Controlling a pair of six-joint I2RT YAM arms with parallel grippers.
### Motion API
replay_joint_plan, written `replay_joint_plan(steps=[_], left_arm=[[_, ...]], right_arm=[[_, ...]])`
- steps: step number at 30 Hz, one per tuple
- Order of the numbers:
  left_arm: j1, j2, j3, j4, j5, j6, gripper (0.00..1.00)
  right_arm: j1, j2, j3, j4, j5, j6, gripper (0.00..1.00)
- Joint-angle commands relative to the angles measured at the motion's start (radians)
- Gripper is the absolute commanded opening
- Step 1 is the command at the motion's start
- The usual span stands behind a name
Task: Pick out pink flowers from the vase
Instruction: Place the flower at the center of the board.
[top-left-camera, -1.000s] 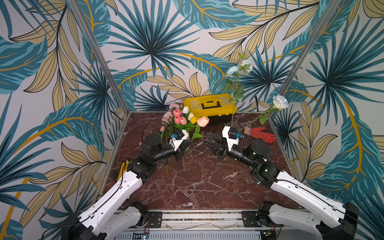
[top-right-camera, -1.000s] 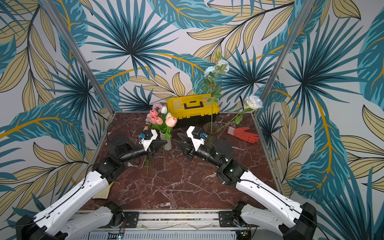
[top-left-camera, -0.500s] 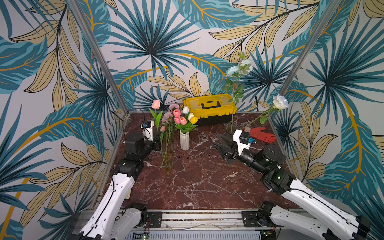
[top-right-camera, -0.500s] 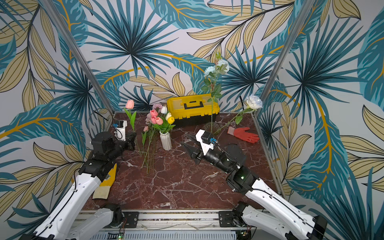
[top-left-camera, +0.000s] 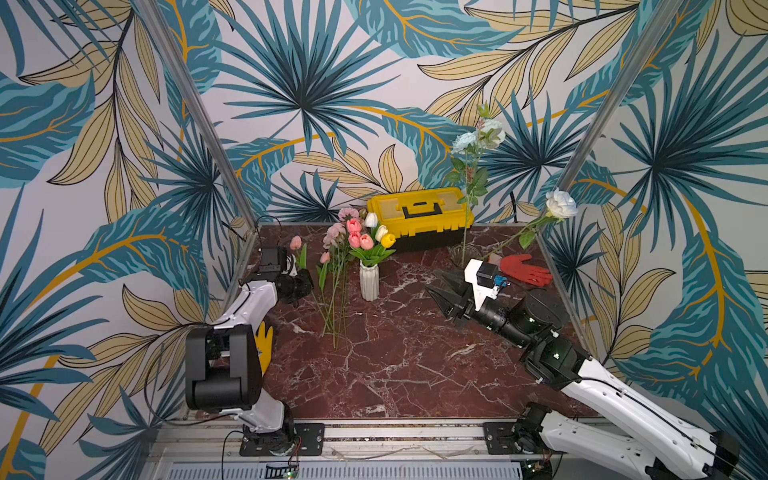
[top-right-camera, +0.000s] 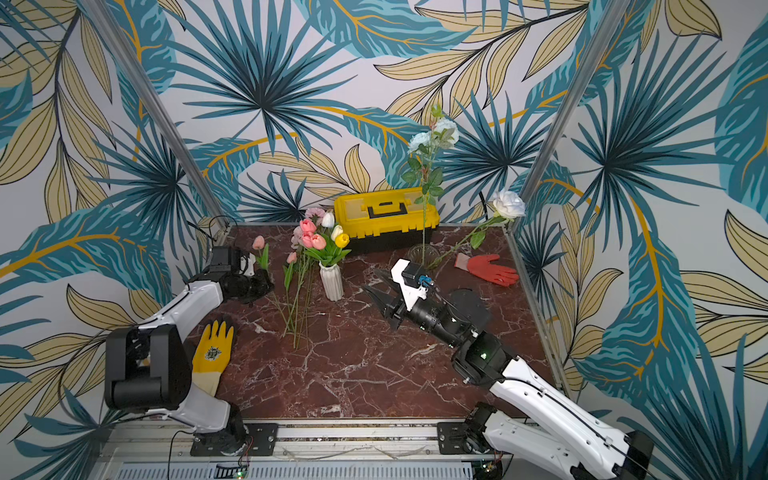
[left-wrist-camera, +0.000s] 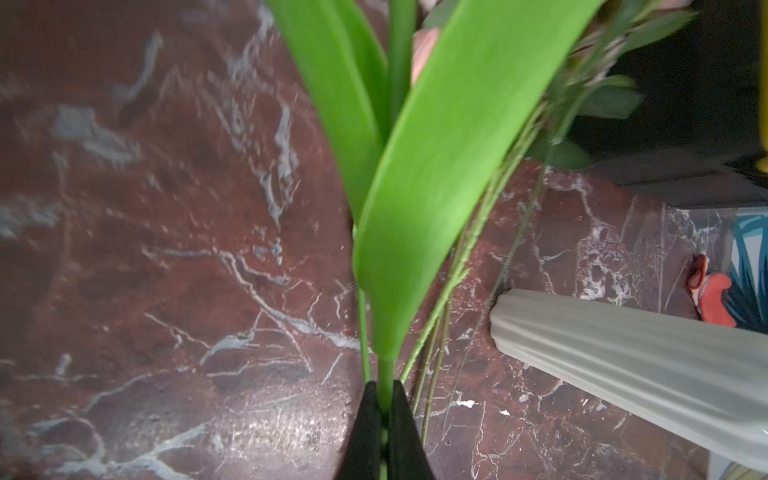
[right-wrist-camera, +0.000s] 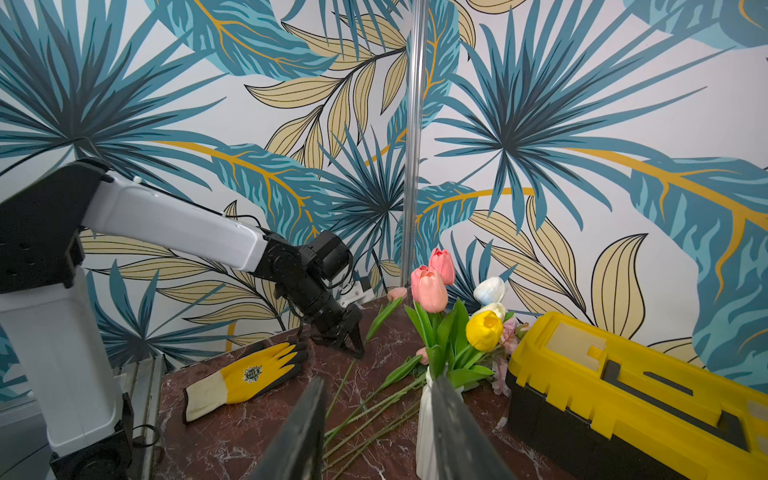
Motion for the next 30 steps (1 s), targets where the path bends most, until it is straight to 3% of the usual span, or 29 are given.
replay_joint_plan(steps=[1, 8, 18, 30], left_arm=[[0.018, 0.055, 0.059, -0.053, 0.098, -0.088, 0.00], [0.019, 0.177, 0.121, -0.053, 0.235, -0.112, 0.00], [0.018, 0.306, 0.230, -0.158, 0.195, -0.011, 0.03], [-0.003, 0.311, 0.243, -0.183, 0.202, 0.008, 0.22]], right_arm=[[-0.001, -0.006, -0.038, -0.007, 0.013, 0.018, 0.43], [-0.001, -0.001, -0.060, -0.003, 0.025, 0.012, 0.43], [-0.001, -0.004, -0.070, -0.012, 0.031, 0.004, 0.43], [-0.001, 0.012, -0.067, -0.024, 0.040, -0.006, 0.43]])
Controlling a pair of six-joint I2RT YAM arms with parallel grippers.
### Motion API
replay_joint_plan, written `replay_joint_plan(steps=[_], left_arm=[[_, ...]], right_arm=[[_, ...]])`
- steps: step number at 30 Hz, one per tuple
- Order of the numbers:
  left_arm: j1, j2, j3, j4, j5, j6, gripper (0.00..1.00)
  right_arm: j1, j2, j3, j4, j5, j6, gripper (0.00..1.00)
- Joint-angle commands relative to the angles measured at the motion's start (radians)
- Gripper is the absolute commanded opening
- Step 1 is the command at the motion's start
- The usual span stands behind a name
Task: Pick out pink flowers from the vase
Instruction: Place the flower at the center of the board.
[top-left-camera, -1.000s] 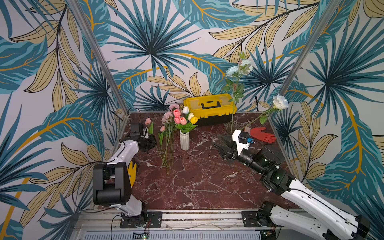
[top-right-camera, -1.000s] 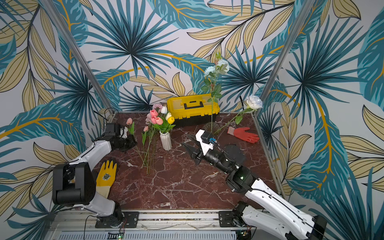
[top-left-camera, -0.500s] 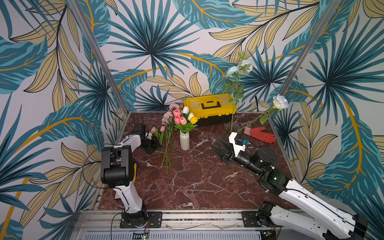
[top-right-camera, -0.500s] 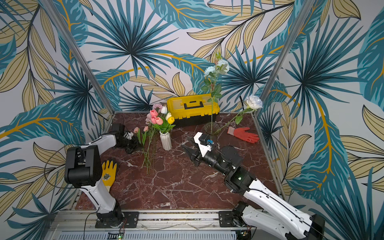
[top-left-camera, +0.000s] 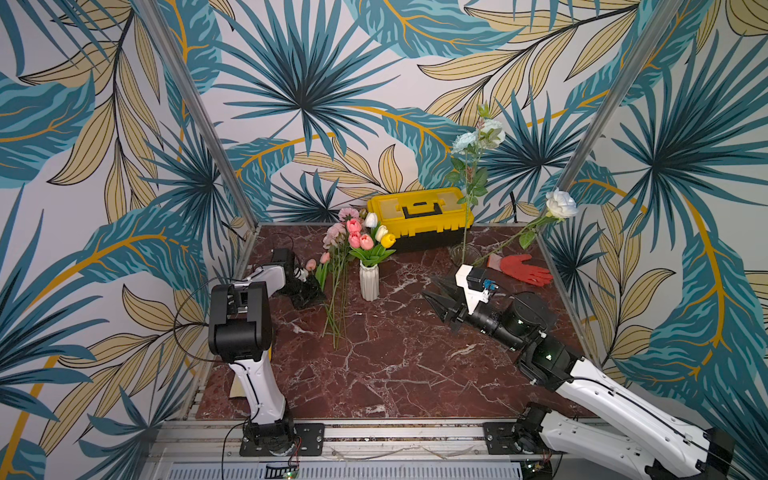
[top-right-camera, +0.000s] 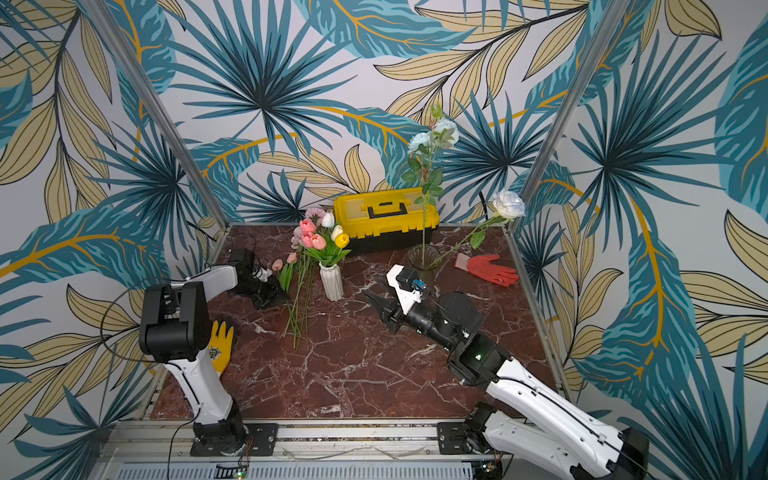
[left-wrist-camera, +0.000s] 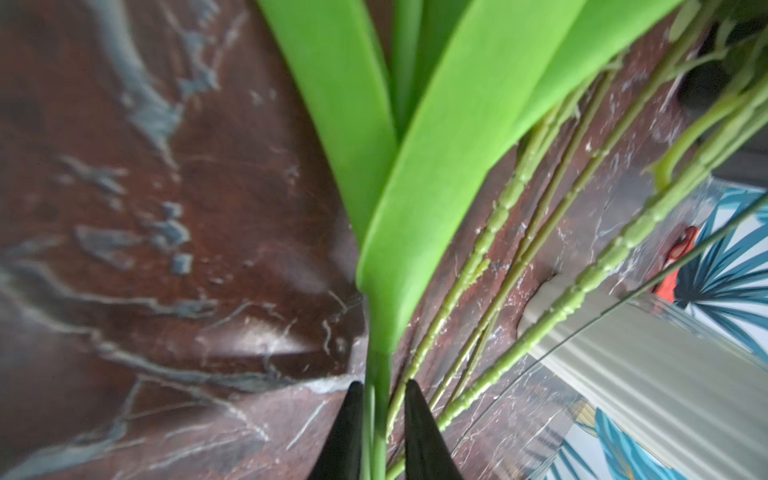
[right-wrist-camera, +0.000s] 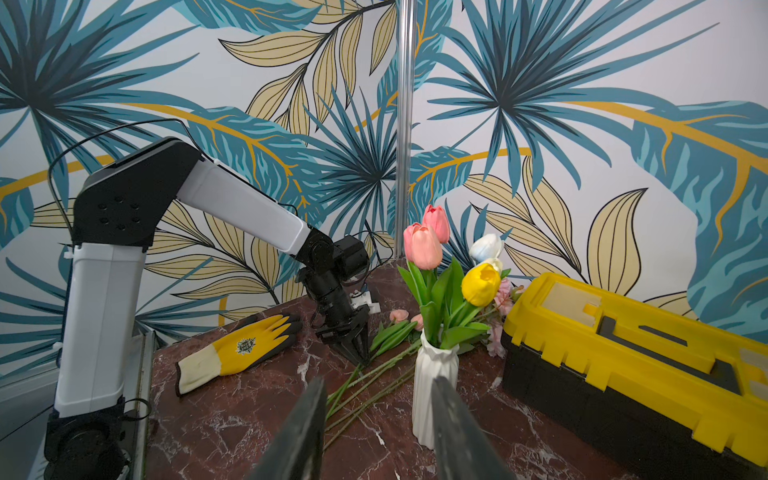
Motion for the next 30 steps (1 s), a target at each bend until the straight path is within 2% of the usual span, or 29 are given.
replay_joint_plan(steps=[1, 5, 8, 12, 15, 19, 23, 27, 30], left_arm=[[-0.005, -0.026, 0.047, -0.026, -0.004, 0.021, 0.24], [-0.005, -0.075, 0.043, -0.049, -0.026, 0.027, 0.32], [-0.005, -0.165, 0.020, -0.053, -0.052, 0.021, 0.38], [-0.024, -0.344, -0.040, -0.051, -0.112, 0.004, 0.40], [-0.083, -0.487, -0.093, -0.043, -0.187, 0.007, 0.42], [-0.165, -0.692, -0.203, 0.031, -0.261, -0.030, 0.45], [-0.179, -0.872, -0.325, 0.113, -0.250, -0.094, 0.47], [-0.184, -1.013, -0.390, 0.115, -0.240, -0.085, 0.48], [-0.218, -1.086, -0.430, 0.124, -0.271, -0.088, 0.51]], right_arm=[[-0.001, 0.003, -0.010, -0.010, 0.012, -0.009, 0.43], [-0.001, 0.002, -0.003, -0.022, 0.031, -0.008, 0.43], [-0.001, 0.003, 0.013, -0.049, 0.047, 0.002, 0.43], [-0.001, 0.024, 0.036, -0.088, 0.057, 0.015, 0.42], [-0.001, 0.061, 0.044, -0.094, 0.032, 0.007, 0.39], [0.001, 0.146, 0.092, -0.117, -0.030, -0.032, 0.36], [0.001, 0.239, 0.142, -0.091, -0.032, -0.074, 0.35], [0.002, 0.349, 0.189, -0.013, -0.069, -0.099, 0.35], [0.002, 0.432, 0.235, 0.040, -0.043, -0.097, 0.35]])
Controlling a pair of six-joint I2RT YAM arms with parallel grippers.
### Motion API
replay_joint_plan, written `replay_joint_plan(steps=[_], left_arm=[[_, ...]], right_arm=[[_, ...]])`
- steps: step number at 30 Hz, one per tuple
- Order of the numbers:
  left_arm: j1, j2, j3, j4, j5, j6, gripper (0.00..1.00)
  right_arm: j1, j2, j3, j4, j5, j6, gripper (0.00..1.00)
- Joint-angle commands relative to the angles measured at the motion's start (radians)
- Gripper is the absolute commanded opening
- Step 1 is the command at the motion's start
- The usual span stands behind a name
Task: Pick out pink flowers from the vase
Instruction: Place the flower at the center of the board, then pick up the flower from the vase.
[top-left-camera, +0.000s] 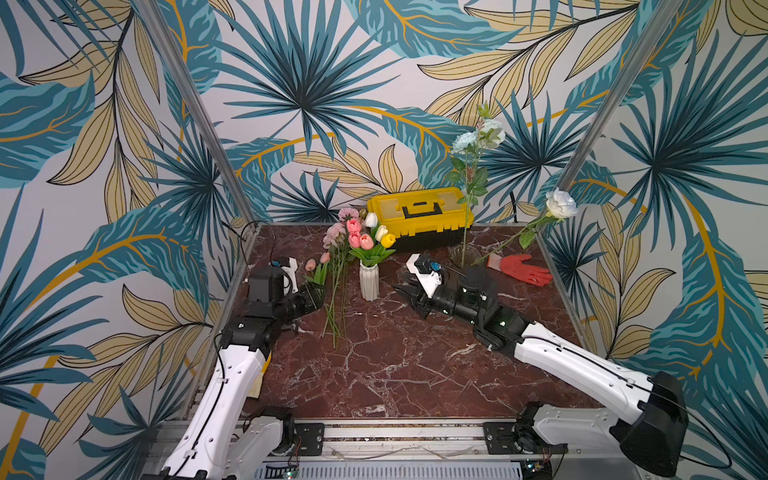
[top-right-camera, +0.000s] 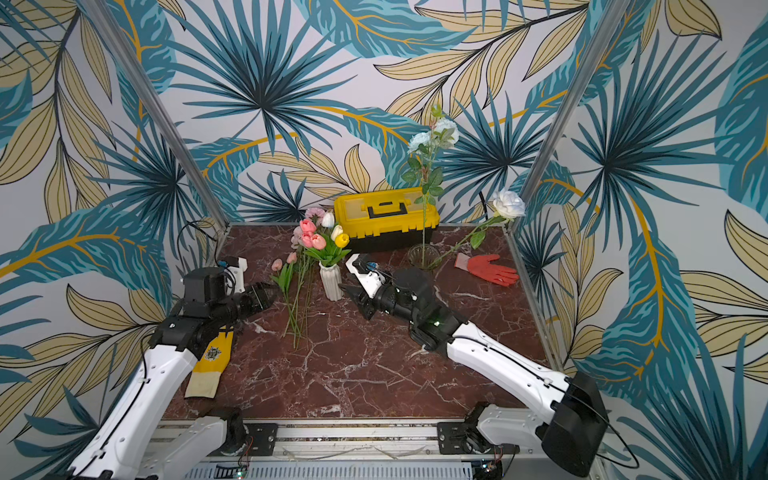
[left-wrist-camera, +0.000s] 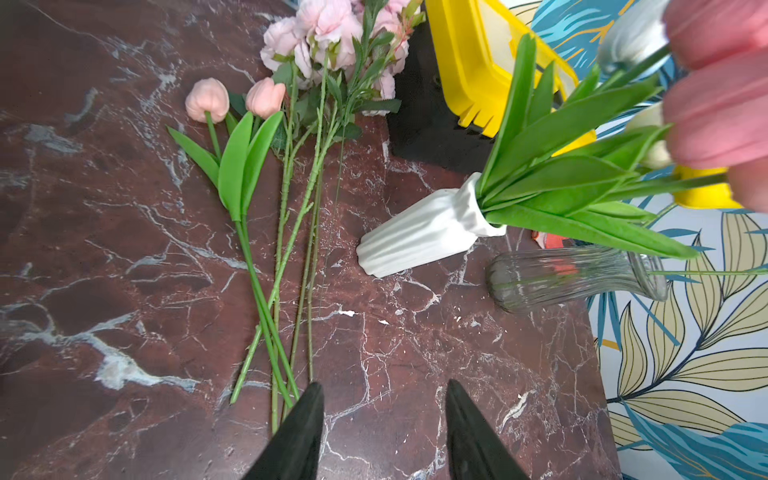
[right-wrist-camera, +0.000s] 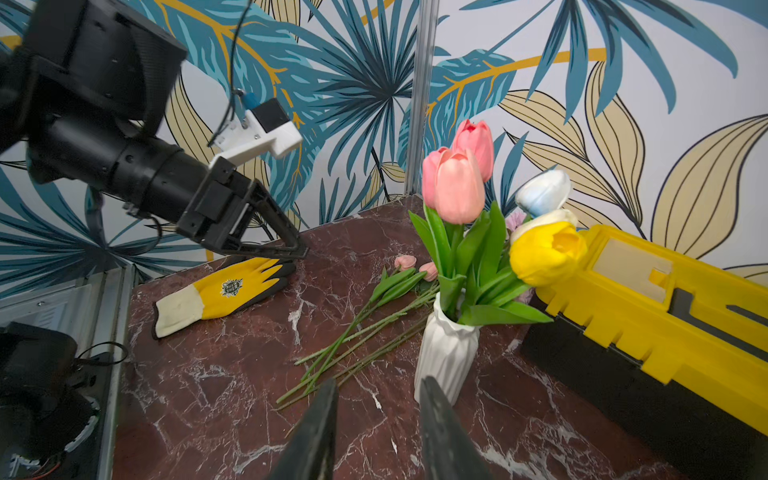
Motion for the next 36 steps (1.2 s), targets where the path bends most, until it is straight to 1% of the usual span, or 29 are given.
replay_joint_plan(steps=[1, 3, 4, 7, 10, 11, 14, 17, 18, 23, 32, 36], left_arm=[[-0.039, -0.072, -0.060, 0.052, -0.069, -0.023, 0.52], [-0.049, -0.097, -0.088, 0.047, -0.182, -0.094, 0.53], [-0.050, -0.105, -0.097, 0.043, -0.213, -0.103, 0.54], [-0.056, -0.129, -0.109, 0.018, -0.271, -0.104, 0.55], [-0.086, -0.166, -0.121, 0.008, -0.327, -0.113, 0.56], [-0.103, -0.175, -0.114, -0.006, -0.355, -0.118, 0.57], [-0.164, -0.194, -0.078, -0.065, -0.491, -0.110, 0.58], [-0.218, -0.223, -0.071, -0.075, -0.564, -0.076, 0.59], [-0.227, -0.228, -0.075, -0.075, -0.583, -0.085, 0.60], [-0.254, -0.242, -0.071, -0.075, -0.606, -0.082, 0.60], [-0.275, -0.254, -0.069, -0.076, -0.632, -0.071, 0.61], [-0.277, -0.255, -0.069, -0.076, -0.632, -0.071, 0.61]], right_arm=[[0.002, 0.075, 0.051, 0.106, 0.003, -0.023, 0.35], [0.001, 0.136, 0.085, 0.152, 0.026, -0.019, 0.35], [0.001, 0.165, 0.108, 0.153, 0.039, -0.024, 0.35], [0.000, 0.246, 0.162, 0.186, 0.107, -0.017, 0.36], [0.000, 0.318, 0.215, 0.201, 0.139, -0.014, 0.36], [-0.001, 0.341, 0.233, 0.195, 0.154, -0.015, 0.36], [-0.005, 0.385, 0.253, 0.214, 0.183, -0.011, 0.36], [-0.010, 0.415, 0.272, 0.216, 0.181, -0.007, 0.36], [-0.010, 0.426, 0.279, 0.216, 0.176, -0.006, 0.36], [-0.010, 0.474, 0.322, 0.209, 0.174, -0.002, 0.34], [-0.014, 0.506, 0.343, 0.213, 0.183, 0.000, 0.22], [-0.020, 0.509, 0.343, 0.211, 0.176, 0.002, 0.19]])
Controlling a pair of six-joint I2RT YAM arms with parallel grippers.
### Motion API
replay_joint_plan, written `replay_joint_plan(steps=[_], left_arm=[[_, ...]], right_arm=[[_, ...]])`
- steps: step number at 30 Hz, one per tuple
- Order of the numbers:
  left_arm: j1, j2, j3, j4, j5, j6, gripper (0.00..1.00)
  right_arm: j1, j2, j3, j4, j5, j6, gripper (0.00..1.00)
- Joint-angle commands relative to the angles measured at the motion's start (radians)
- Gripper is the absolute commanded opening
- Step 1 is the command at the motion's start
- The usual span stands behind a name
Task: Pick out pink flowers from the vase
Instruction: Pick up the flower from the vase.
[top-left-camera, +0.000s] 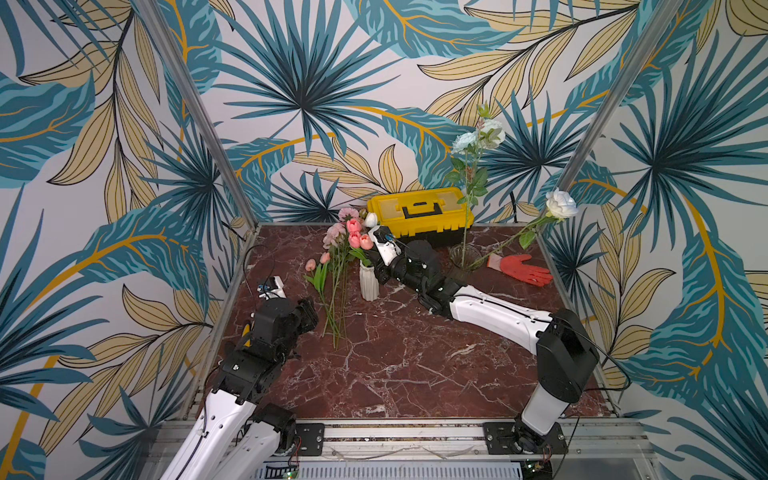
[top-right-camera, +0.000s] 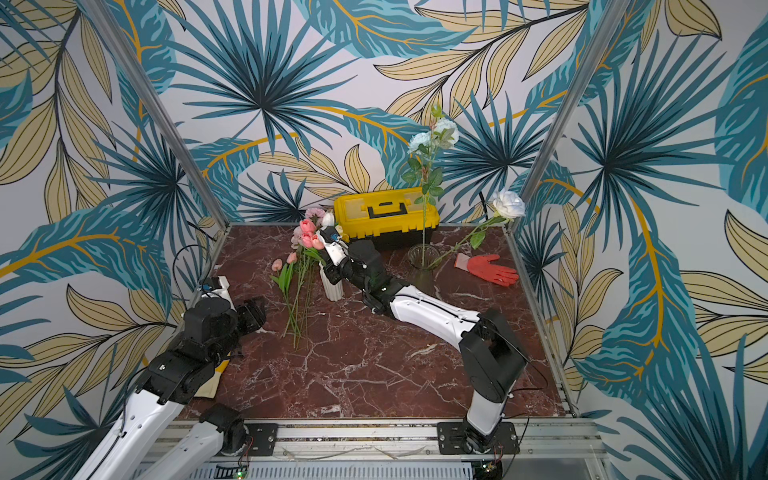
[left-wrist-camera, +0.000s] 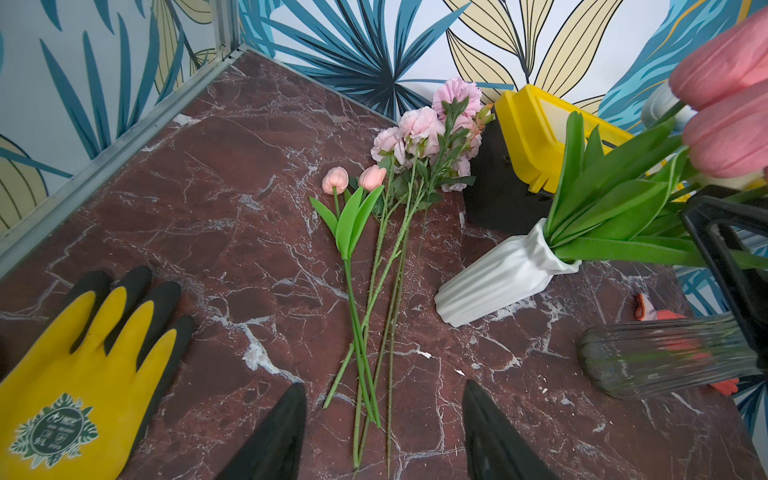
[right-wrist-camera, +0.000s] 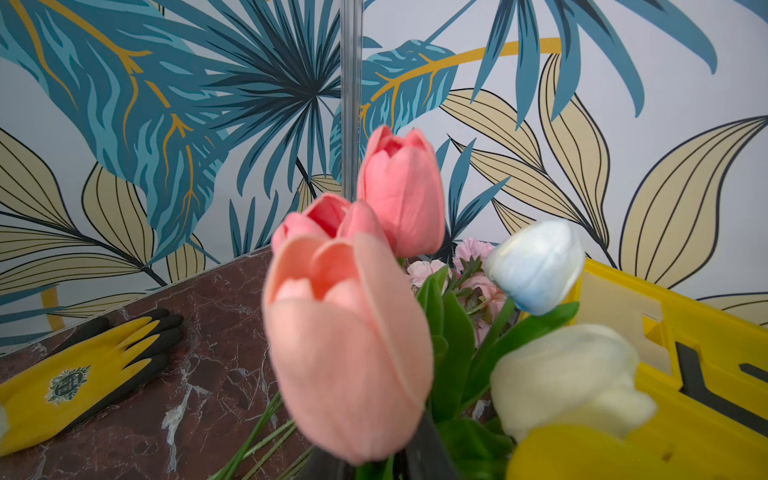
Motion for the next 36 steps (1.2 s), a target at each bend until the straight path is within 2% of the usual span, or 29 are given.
replay_joint_plan(steps=[1, 8, 16, 23, 30, 36], left_arm=[[-0.006, -0.010, 0.033, -0.013, -0.023, 0.013, 0.61], [-0.005, -0.010, 0.033, -0.013, -0.030, 0.012, 0.61], [-0.007, -0.017, 0.036, -0.014, -0.030, 0.013, 0.61], [-0.006, -0.033, 0.033, -0.014, -0.039, 0.015, 0.61], [-0.006, -0.047, 0.027, -0.013, -0.046, 0.016, 0.61], [-0.007, -0.050, 0.028, -0.012, -0.042, 0.027, 0.61]], right_arm=[[-0.008, 0.022, 0.012, 0.021, -0.001, 0.012, 0.18], [-0.010, 0.013, 0.008, 0.034, -0.017, 0.019, 0.08], [-0.010, -0.044, 0.001, 0.030, -0.014, 0.035, 0.06], [-0.010, -0.109, 0.026, -0.053, -0.014, 0.036, 0.05], [-0.010, -0.113, 0.073, -0.173, -0.075, 0.030, 0.05], [-0.010, -0.119, 0.107, -0.279, -0.172, -0.050, 0.04]])
